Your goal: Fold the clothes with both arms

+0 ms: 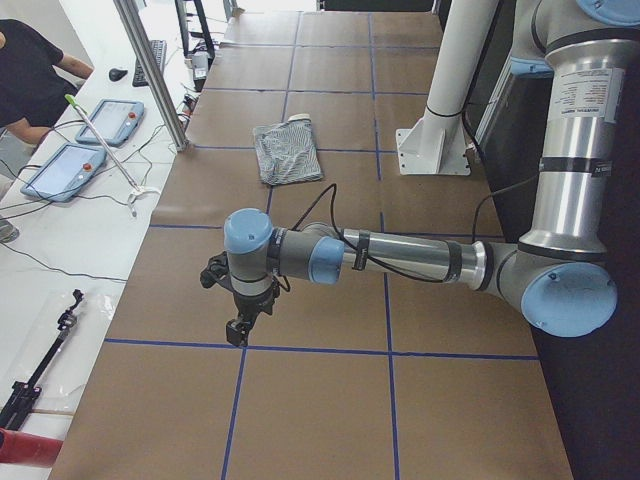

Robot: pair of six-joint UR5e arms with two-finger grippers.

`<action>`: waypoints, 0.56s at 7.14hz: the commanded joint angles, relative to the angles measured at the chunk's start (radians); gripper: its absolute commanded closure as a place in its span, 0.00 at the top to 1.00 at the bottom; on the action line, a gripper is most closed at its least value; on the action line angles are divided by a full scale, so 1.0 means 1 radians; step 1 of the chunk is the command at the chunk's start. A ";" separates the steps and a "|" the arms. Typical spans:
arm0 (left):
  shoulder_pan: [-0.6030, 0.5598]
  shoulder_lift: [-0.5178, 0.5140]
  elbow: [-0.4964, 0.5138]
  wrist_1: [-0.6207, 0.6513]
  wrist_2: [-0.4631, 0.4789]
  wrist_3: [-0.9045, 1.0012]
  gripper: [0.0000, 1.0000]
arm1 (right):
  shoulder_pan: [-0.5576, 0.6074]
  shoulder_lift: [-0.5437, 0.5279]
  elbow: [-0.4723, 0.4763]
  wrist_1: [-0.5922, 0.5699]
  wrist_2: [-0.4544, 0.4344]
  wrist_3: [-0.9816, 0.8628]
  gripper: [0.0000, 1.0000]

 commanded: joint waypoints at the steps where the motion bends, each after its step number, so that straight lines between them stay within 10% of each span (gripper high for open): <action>1: -0.012 0.004 0.068 0.012 -0.112 0.002 1.00 | 0.000 0.018 0.008 0.000 0.001 0.004 1.00; 4: -0.026 0.001 0.068 0.006 -0.103 -0.001 1.00 | -0.001 0.024 0.025 0.001 0.000 0.088 1.00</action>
